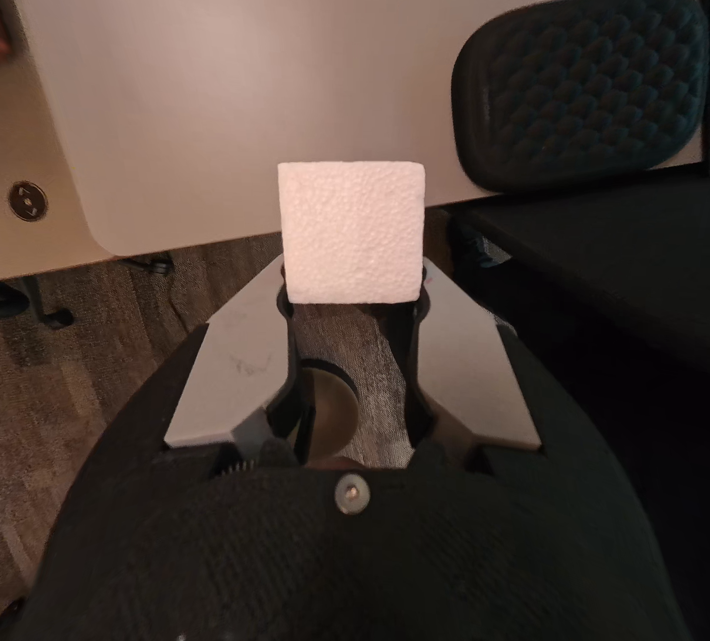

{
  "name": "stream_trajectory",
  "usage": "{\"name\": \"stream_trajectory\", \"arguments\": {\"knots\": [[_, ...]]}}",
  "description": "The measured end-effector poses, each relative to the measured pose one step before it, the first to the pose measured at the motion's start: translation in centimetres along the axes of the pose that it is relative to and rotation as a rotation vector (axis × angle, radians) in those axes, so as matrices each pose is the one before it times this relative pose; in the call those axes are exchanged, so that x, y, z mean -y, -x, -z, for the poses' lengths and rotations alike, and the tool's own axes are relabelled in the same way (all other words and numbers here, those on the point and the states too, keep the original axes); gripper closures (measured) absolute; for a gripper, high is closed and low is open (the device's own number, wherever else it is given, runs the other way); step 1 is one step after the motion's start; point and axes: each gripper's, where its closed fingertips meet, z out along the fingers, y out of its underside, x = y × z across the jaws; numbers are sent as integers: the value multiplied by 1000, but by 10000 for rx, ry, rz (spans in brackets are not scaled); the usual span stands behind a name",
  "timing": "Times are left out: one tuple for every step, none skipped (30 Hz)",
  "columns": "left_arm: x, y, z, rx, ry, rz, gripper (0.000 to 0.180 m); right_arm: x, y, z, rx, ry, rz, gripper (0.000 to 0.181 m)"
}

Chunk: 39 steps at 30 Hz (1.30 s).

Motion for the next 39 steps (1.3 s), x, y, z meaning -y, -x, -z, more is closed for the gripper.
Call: {"name": "stream_trajectory", "arguments": {"knots": [[803,-98,496,-12,-208,-110,117,696,421,876,-111,-538,-110,107],[1079,-412,591,-155,-321,-201,117,1092,1022,912,100,-737,-102,109],[1412,-925,656,-395,-468,-329,117,1497,1793,848,375,-917,-69,106],[1605,-1293,651,-538,-534,-438,117,1800,2519,585,604,-1035,11,106],[1733,-1507,595,-592,-556,-526,117,1766,2965,94,710,-1012,100,107],[1748,-1494,478,-536,-532,-592,117,1380,3220,-523,820,-853,152,111],[1653,-1490,321,-530,-450,-620,118,835,3205,-1137,887,-615,114,116],[1549,-1419,193,-528,-380,-580,117,240,2864,-1647,831,-370,31,118],[1478,-1203,80,-463,-367,-505,118,-413,2281,-1949,646,-62,1,117],[1399,-988,33,-407,-362,-420,118,-803,1694,-2058,410,127,32,114],[1256,-850,-18,-397,-325,-332,118,-885,1279,-2006,250,170,59,109],[1018,-700,-67,-371,-242,-246,118,-980,981,-1845,139,272,76,108],[721,-672,-104,-405,-117,-192,118,-834,757,-1637,42,271,76,106],[494,-552,-140,-366,-28,-171,118,-492,738,-1389,53,157,73,103],[241,-407,-181,-298,52,-174,118,-313,807,-1121,109,110,91,102],[30,-332,-210,-279,128,-161,118,-192,615,-866,20,101,133,102],[-47,-210,-223,-207,137,-143,118,-189,332,-621,-114,133,122,102],[-69,-210,-219,-196,103,-147,118,-147,136,-403,-156,118,30,103],[-91,-256,-244,-221,79,-135,118,-30,45,-204,-146,59,-63,103],[-149,-224,-268,-205,92,-69,118,97,-18,-57,-131,-26,-115,103],[-94,-230,-271,-227,92,-8,117,69,74,-14,-46,-21,-153,103],[31,-273,-249,-249,44,-26,118,-24,186,-11,2,54,-129,103],[86,-166,-237,-154,41,-90,118,-45,109,-23,-95,87,-56,103],[88,-22,-214,-65,46,-135,118,-25,80,-9,-156,73,-18,102],[130,39,-191,-39,32,-103,117,-4,228,-15,-87,71,-31,102],[154,74,-161,-52,-1,-24,118,-34,295,-22,-46,59,-52,102],[159,69,-125,-78,-25,33,118,-84,201,-13,-86,66,-55,104],[112,25,-97,-96,-28,36,118,-208,61,11,-138,96,-43,110],[27,-57,-102,-127,2,-1,117,-305,-126,37,-206,107,-51,117],[-29,-80,-122,-101,22,-24,117,-277,-321,83,-267,70,-98,125],[-91,-71,-149,-77,41,-3,117,-227,-134,93,-103,25,-150,131],[-128,-23,-133,-77,30,28,117,-197,-12,93,2,32,-166,131],[-207,190,-104,2,35,37,117,-256,-124,64,-62,90,-118,132],[-420,450,-82,106,85,44,120,-433,-287,53,-147,186,-48,132],[-575,591,-50,163,142,96,122,-552,-507,156,-251,211,32,132],[-563,473,1,90,160,163,122,-516,-701,304,-289,109,11,132],[-441,243,58,-6,101,169,122,-366,-931,539,-286,-47,-117,132],[-406,189,100,24,73,141,122,-257,-1332,819,-375,-130,-234,132],[-454,243,130,121,114,107,123,-87,-1868,1155,-557,-208,-231,132]]}}
